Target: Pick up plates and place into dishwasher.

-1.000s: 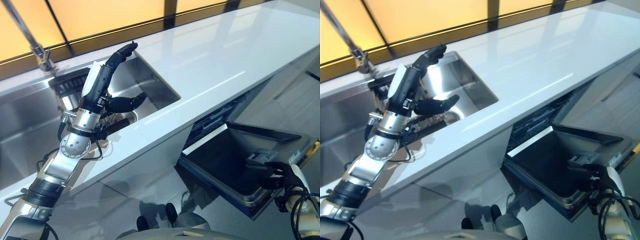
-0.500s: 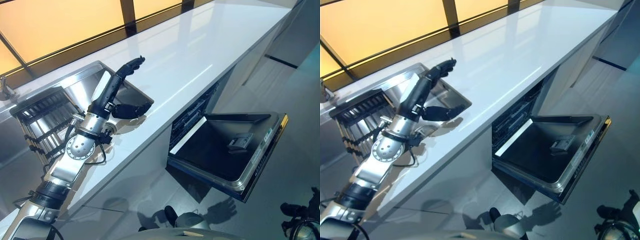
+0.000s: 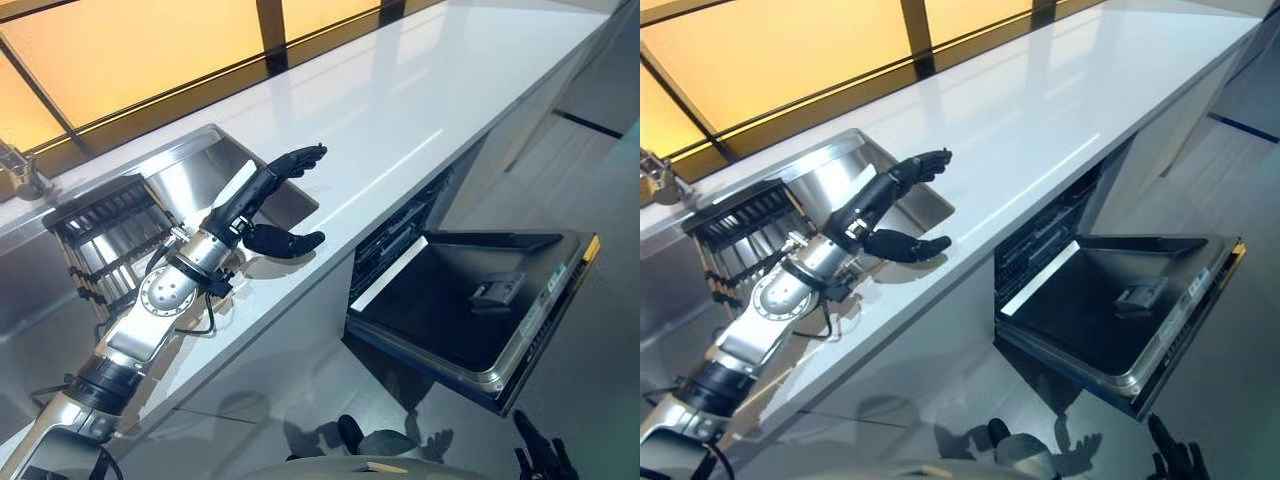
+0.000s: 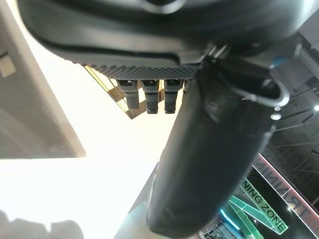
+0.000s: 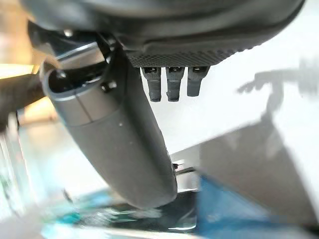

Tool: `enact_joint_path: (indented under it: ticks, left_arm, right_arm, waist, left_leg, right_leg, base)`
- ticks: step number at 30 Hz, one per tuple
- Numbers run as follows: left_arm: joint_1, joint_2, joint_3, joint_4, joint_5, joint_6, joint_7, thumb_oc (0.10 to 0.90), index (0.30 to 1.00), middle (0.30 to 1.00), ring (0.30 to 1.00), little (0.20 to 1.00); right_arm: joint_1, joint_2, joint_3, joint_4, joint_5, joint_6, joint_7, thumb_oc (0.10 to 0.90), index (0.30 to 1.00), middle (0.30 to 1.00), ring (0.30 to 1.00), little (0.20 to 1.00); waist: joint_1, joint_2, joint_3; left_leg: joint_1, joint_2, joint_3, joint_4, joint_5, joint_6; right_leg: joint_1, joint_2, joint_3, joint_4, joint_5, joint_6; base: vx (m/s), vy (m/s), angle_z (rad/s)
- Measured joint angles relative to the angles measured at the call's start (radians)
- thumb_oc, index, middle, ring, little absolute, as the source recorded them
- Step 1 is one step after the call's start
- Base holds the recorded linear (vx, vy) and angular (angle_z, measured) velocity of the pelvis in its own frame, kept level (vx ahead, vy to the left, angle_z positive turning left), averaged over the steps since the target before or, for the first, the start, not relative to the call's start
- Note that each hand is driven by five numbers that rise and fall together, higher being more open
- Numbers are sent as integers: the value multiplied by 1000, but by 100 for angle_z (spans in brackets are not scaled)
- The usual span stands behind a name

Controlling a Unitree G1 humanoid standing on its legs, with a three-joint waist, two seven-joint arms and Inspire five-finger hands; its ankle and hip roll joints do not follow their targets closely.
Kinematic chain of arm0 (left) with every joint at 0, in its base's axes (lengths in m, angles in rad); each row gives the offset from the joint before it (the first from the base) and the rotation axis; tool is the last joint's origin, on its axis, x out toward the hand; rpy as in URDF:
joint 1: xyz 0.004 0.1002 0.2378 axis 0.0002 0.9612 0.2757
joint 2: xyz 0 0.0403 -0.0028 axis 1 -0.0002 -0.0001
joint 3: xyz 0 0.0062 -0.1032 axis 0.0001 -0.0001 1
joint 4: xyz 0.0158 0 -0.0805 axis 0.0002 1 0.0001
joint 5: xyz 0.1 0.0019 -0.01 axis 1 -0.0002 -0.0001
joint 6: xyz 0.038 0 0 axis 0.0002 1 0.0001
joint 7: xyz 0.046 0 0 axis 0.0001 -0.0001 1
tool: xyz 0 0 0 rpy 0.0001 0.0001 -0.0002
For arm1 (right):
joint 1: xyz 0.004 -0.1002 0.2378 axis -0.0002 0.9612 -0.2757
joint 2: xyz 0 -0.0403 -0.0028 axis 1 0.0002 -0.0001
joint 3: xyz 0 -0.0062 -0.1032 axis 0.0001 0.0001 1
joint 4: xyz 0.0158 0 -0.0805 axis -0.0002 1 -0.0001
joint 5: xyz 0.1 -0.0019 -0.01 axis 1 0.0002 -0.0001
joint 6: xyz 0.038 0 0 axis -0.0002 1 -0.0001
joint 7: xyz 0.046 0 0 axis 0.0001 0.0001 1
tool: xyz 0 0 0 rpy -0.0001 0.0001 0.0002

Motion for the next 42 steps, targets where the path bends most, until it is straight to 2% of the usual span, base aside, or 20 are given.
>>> enact_joint_path:
  ticks: [2, 3, 4, 5, 6, 11, 14, 16, 19, 25, 26, 28, 33, 42]
  left_arm:
    - [-3, 4, -1, 0, -13, 3, -8, 800, 900, 900, 900, 900]
    - [-6, 3, -1, -1, -15, 4, -20, 800, 900, 900, 900, 900]
    - [-6, 3, -1, -1, -15, 4, -23, 800, 900, 900, 900, 900]
    - [-6, 0, -1, -2, -15, 4, -24, 800, 900, 900, 900, 900]
    - [-7, -4, -1, -6, -15, 4, -25, 800, 900, 900, 900, 900]
    - [-6, -30, 0, -10, -14, 1, -25, 800, 900, 900, 900, 900]
    - [-5, -46, 0, -10, -14, -7, -26, 800, 900, 900, 900, 900]
    - [4, -46, 0, -10, -13, -11, -26, 800, 900, 900, 900, 900]
    - [4, -46, -2, -10, -12, -21, -25, 800, 900, 900, 900, 900]
    - [4, -47, -10, -4, -12, -51, -25, 800, 900, 900, 900, 900]
    - [4, -47, -10, -3, -12, -51, -25, 800, 900, 900, 900, 900]
    - [4, -47, -10, 1, -12, -52, -25, 800, 900, 900, 900, 900]
    - [4, -46, -11, 5, -12, -55, -25, 800, 900, 900, 900, 900]
    - [4, -51, -22, 6, -11, -92, -26, 800, 900, 900, 900, 900]
  right_arm:
    - [-18, -29, -2, 34, 80, 11, 86, 800, 900, 900, 900, 900]
    - [-32, -59, -6, 55, 143, 32, 161, 800, 900, 900, 900, 900]
    - [-36, -68, -7, 55, 156, 38, 185, 800, 900, 900, 900, 900]
    - [-51, -90, 4, 51, 175, 57, 266, 800, 900, 900, 900, 900]
    - [-49, -96, 0, 54, 183, 39, 288, 800, 900, 900, 900, 900]
    - [-4, -138, 69, 43, 191, 27, 420, 800, 900, 900, 900, 900]
    - [37, -147, 99, -28, 190, 17, 434, 800, 900, 900, 900, 900]
    - [73, -158, 125, -113, 174, 11, 438, 800, 900, 900, 900, 900]
    - [75, -193, 157, -175, 131, 39, 446, 800, 900, 900, 900, 900]
    - [76, -268, 157, -284, 75, 173, 480, 800, 900, 900, 900, 900]
    - [75, -272, 157, -290, 74, 180, 485, 800, 900, 900, 900, 900]
    - [40, -296, 157, -313, 35, 238, 491, 800, 900, 900, 900, 900]
    - [-74, -312, 178, -369, -41, 303, 514, 800, 900, 900, 900, 900]
    - [-336, -262, 333, -454, -79, 321, 527, 800, 900, 900, 900, 900]
  waist:
    - [10, 19, 0]
    - [19, 40, 0]
    - [22, 48, 0]
    - [38, 72, 1]
    - [43, 80, 2]
    - [41, 99, 6]
    - [42, 107, 9]
    - [45, 114, 9]
    - [43, 114, 9]
    - [38, 109, 12]
    - [39, 109, 12]
    - [43, 97, 11]
    - [52, 76, 15]
    - [150, 62, 20]
  left_leg:
    - [0, -2, -6, 0, 0, 1]
    - [0, -4, -17, 0, 0, 3]
    - [0, -4, -22, 0, 0, 3]
    - [-1, -6, -31, 0, 2, 6]
    - [0, -7, -38, 0, 4, 7]
    - [0, -8, -60, 0, 13, 9]
    - [-8, -8, -69, -1, 12, 5]
    - [-20, -14, -99, -1, 13, 6]
    - [-24, -19, -135, -1, 13, 7]
    - [-23, -19, -145, -1, 15, 7]
    - [-22, -19, -146, -1, 16, 7]
    - [-17, -19, -152, -1, 18, 6]
    - [-8, -17, -183, -1, 26, 2]
    - [6, -16, -240, 0, 47, 1]
  right_leg:
    - [1, -4, -23, 0, 0, 0]
    - [3, -7, -46, 0, 1, -2]
    - [4, -8, -50, 0, 1, -1]
    - [7, -10, -58, 0, 0, -1]
    - [8, -11, -65, 0, 0, -2]
    - [17, -16, -90, 0, -3, 2]
    - [14, -18, -103, 0, -2, 1]
    - [-4, -25, -131, 0, 7, -7]
    - [-13, -27, -153, 1, 17, -10]
    - [-16, -26, -159, 4, 25, -17]
    - [-15, -26, -159, 4, 25, -17]
    - [-8, -29, -179, 4, 26, -18]
    - [7, -28, -199, 4, 28, -21]
    - [40, -29, -250, 0, 22, -23]
  base:
    - [9, -32, 10]
    - [7, -23, 16]
    - [6, -20, 21]
    - [2, -14, 19]
    - [5, -17, 21]
    - [5, -19, 13]
    - [-11, -10, 3]
    - [-38, -7, -18]
    - [-23, -2, -33]
    - [3, 0, -6]
    - [27, -13, 4]
    - [6, -30, 6]
    - [16, -32, 12]
    - [21, -14, 19]
